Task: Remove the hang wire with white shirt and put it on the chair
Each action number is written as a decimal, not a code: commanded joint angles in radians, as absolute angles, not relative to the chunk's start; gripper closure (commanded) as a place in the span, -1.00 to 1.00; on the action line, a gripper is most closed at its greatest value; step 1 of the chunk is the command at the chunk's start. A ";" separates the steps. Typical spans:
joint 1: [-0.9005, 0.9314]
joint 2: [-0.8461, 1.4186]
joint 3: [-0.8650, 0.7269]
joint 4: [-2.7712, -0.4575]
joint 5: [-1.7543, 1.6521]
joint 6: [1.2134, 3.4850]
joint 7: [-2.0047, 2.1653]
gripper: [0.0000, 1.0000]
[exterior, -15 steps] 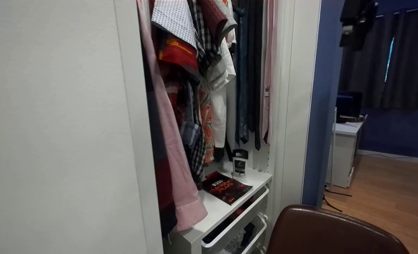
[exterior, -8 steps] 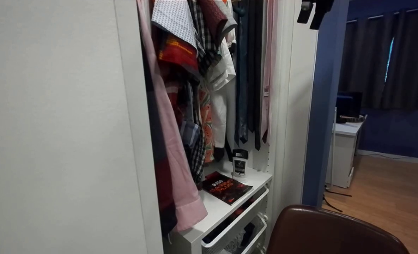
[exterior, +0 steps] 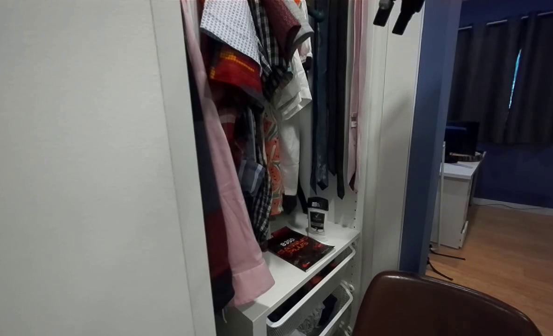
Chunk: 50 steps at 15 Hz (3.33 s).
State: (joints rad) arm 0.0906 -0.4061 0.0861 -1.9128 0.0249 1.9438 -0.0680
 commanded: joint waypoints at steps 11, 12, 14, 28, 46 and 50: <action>0.115 -0.127 0.107 -1.673 0.028 2.557 -0.081 -1.00; 0.117 -0.102 0.108 -1.646 0.028 2.571 -0.088 -1.00; 0.119 -0.074 0.109 -1.615 0.028 2.579 -0.094 -1.00; 0.095 0.154 0.104 -1.335 -0.004 2.668 -0.075 -1.00; 0.085 0.317 0.135 -1.139 0.035 2.705 -0.065 0.99; 0.086 0.305 0.132 -1.147 0.048 2.704 -0.073 0.95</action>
State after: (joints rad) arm 0.0934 0.2935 0.1200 -1.1925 0.0188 2.6932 -0.0665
